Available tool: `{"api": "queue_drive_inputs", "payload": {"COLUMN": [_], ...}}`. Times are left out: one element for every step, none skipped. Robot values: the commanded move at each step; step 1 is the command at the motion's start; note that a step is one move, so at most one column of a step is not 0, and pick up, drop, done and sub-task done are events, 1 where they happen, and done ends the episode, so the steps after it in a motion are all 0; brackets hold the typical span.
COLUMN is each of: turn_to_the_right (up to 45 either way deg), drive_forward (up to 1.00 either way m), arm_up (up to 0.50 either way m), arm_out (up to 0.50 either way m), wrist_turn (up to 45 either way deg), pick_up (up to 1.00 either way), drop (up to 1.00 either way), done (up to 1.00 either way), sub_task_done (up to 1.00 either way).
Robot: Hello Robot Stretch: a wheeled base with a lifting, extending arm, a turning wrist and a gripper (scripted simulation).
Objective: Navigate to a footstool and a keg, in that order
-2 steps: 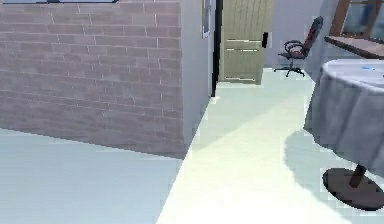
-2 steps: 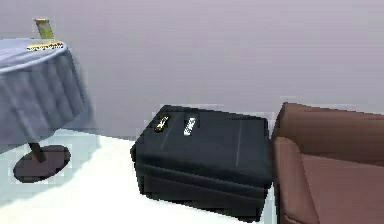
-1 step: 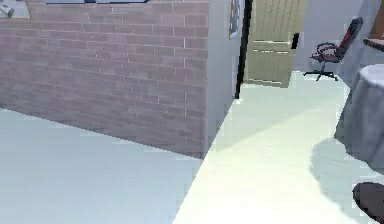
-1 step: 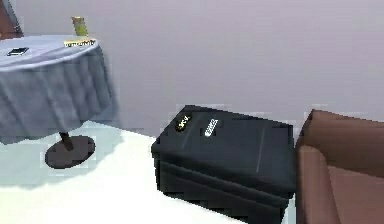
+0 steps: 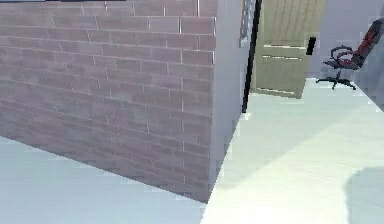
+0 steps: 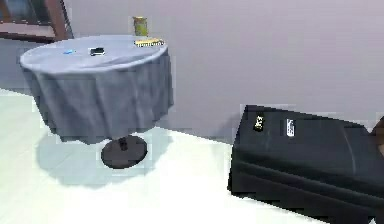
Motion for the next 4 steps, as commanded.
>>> {"api": "queue_drive_inputs", "payload": {"turn_to_the_right": [-33.0,0.0,-36.0,0.0], "drive_forward": [0.00,0.65,0.00,1.00], "arm_up": [0.00,0.00,0.00,0.00], "arm_out": [0.00,0.00,0.00,0.00], "wrist_turn": [0.0,0.0,0.0,0.0], "pick_up": [0.00,0.00,0.00,0.00], "drop": [0.00,0.00,0.00,0.00], "done": [0.00,0.00,0.00,0.00], "sub_task_done": [0.00,0.00,0.00,0.00]}}
